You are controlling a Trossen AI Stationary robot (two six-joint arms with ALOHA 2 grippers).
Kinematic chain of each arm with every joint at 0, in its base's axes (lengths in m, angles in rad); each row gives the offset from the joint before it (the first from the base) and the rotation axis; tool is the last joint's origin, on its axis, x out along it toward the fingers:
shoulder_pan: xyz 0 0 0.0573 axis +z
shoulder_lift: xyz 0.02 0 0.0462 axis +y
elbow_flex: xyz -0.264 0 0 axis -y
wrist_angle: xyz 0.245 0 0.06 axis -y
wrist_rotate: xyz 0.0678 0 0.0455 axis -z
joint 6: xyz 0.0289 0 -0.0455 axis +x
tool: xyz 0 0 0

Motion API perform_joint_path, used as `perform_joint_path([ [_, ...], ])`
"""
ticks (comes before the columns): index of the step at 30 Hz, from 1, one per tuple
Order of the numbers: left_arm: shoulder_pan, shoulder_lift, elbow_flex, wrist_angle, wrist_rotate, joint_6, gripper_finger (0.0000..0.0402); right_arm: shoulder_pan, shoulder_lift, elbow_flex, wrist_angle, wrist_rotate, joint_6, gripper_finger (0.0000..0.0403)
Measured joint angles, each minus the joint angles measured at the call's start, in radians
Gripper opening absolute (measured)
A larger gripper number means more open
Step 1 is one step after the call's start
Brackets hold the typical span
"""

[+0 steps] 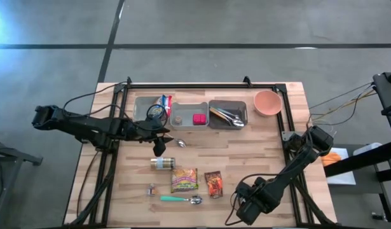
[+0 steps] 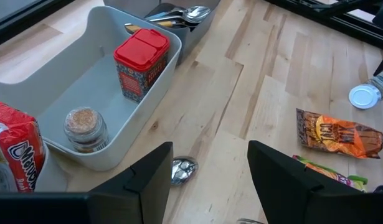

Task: Pick & Place Food Item
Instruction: Put the white seasoning bottle into the right gray bin

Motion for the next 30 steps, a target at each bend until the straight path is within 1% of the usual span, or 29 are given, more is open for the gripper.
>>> perform_joint_path([
  [7,0.000,0.000,0.000,0.000,0.000,0.000,0.0213,0.000,-0.002,-0.039,0.049,0.001,0.011,0.0215],
  [14,0.000,0.000,0.000,0.000,0.000,0.000,0.0213,0.000,-0.003,-0.059,0.051,0.003,0.051,0.0215],
  [30,0.000,0.000,0.000,-0.001,0.000,-0.001,0.0213,0.000,-0.003,-0.101,0.106,0.002,-0.006,0.0215],
])
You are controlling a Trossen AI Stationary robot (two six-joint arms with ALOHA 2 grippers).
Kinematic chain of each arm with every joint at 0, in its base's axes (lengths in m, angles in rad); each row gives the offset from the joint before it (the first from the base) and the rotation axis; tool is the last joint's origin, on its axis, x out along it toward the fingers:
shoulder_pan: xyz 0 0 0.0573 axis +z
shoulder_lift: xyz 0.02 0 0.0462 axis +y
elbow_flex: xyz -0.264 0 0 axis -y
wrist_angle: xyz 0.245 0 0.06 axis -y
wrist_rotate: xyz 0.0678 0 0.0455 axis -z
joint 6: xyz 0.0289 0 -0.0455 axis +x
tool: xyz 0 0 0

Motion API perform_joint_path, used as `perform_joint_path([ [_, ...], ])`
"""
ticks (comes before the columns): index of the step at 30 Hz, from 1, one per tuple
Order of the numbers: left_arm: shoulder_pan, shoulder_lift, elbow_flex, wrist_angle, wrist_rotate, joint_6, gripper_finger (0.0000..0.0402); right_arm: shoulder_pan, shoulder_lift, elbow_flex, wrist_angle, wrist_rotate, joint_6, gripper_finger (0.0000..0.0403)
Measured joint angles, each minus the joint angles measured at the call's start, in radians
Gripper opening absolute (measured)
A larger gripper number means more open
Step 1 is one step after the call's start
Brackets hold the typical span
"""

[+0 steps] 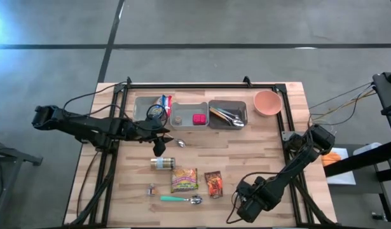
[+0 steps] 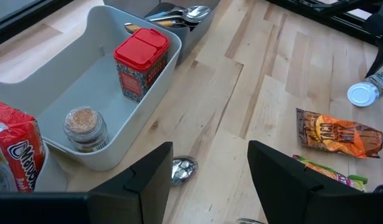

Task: Pick & Place Food Item
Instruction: Put the white seasoning bottle into the right gray bin

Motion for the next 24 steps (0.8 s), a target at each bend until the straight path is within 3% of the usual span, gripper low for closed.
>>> perform_joint_path([
  [13,0.000,0.000,0.000,0.000,0.000,0.000,0.0213,0.000,-0.002,-0.051,0.074,0.000,-0.005,0.0215],
  [18,0.000,0.000,0.000,0.001,0.000,0.000,0.0213,0.000,-0.002,-0.052,0.074,0.000,0.002,0.0191],
  [24,0.000,0.000,0.000,0.001,0.000,-0.001,0.0213,-0.001,-0.002,-0.046,0.068,-0.001,0.003,0.0191],
])
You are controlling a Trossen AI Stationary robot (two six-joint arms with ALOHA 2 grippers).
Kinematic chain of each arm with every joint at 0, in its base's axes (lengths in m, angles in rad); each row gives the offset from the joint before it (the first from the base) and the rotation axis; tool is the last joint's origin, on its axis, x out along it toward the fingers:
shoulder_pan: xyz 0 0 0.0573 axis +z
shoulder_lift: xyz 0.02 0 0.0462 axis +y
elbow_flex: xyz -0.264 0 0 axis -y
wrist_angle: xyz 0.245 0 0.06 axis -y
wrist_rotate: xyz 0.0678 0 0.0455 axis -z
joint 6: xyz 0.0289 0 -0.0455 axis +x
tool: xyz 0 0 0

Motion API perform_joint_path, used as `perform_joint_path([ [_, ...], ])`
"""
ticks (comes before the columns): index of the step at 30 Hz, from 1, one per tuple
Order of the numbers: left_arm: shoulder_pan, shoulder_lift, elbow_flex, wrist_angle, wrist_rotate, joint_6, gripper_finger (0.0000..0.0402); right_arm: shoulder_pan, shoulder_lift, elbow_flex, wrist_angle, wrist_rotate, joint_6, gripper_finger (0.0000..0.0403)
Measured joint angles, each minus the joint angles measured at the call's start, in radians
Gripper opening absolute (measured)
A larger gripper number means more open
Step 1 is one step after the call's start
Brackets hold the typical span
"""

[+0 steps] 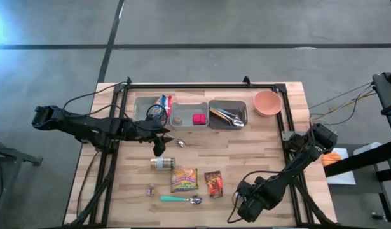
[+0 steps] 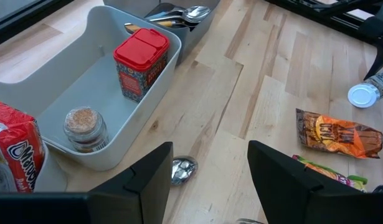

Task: Pick & Place Food Item
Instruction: Put the white seasoning bottle into the right gray bin

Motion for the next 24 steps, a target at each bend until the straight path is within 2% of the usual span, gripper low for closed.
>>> perform_joint_path([
  [9,0.000,0.000,0.000,0.001,0.000,-0.011,0.0213,0.000,0.003,0.073,-0.062,0.021,-0.027,0.0191],
  [17,0.000,0.001,0.006,0.012,0.000,-0.018,0.0213,-0.001,-0.005,0.212,-0.321,0.136,-0.090,0.0191],
  [20,0.000,0.001,0.006,0.044,0.001,-0.024,0.0213,-0.006,-0.006,0.250,-0.358,0.191,-0.119,0.0191],
  [24,0.001,0.003,0.006,0.126,0.044,-0.066,0.0213,-0.025,-0.011,0.294,-0.412,0.281,-0.260,0.0191],
])
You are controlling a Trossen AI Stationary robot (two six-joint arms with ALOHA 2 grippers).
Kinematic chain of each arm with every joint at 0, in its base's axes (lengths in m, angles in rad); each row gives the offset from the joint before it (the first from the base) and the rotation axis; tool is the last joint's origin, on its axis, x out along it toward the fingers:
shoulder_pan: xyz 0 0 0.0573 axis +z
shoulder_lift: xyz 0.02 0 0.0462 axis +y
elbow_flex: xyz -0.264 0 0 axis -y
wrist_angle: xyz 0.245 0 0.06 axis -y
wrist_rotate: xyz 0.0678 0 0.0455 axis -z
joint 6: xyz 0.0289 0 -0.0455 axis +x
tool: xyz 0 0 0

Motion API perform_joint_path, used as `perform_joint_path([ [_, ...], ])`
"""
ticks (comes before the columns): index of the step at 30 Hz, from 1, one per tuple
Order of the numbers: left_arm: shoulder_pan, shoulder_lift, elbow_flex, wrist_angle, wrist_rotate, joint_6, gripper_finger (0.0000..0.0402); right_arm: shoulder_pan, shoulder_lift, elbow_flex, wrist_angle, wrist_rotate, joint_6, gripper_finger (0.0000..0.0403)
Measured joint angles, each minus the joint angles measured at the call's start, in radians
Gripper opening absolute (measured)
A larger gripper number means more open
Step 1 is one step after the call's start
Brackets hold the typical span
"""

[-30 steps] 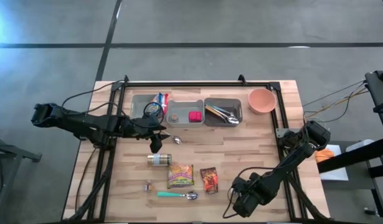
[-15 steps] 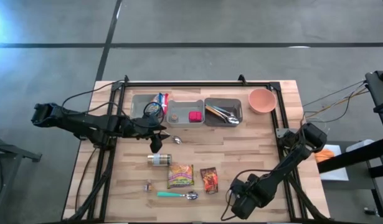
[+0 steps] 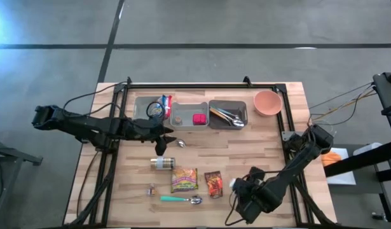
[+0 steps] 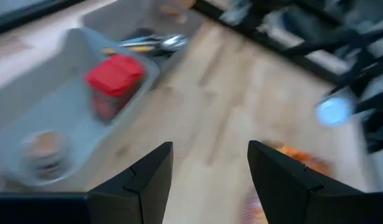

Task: Pick & Place Food Item
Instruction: Put the white seasoning bottle into the right gray bin

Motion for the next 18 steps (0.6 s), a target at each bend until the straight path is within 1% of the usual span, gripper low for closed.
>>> perform_joint_path([
  [3,0.006,0.000,0.000,0.071,0.077,-0.049,0.0213,-0.032,-0.001,0.029,-0.033,0.087,-0.117,0.0191],
  [6,0.016,0.000,0.001,0.129,0.127,-0.132,0.0213,-0.072,-0.002,0.049,-0.044,0.171,-0.260,0.0191],
  [11,0.041,0.005,0.028,0.141,0.202,-0.212,0.0213,-0.152,-0.002,0.053,-0.045,0.276,-0.450,0.0191],
  [15,0.059,0.019,0.053,0.139,0.238,-0.235,0.0213,-0.215,-0.003,0.054,-0.045,0.352,-0.546,0.0191],
  [18,0.077,0.038,0.063,0.138,0.254,-0.237,0.0214,-0.258,-0.003,0.055,-0.043,0.402,-0.582,0.0191],
])
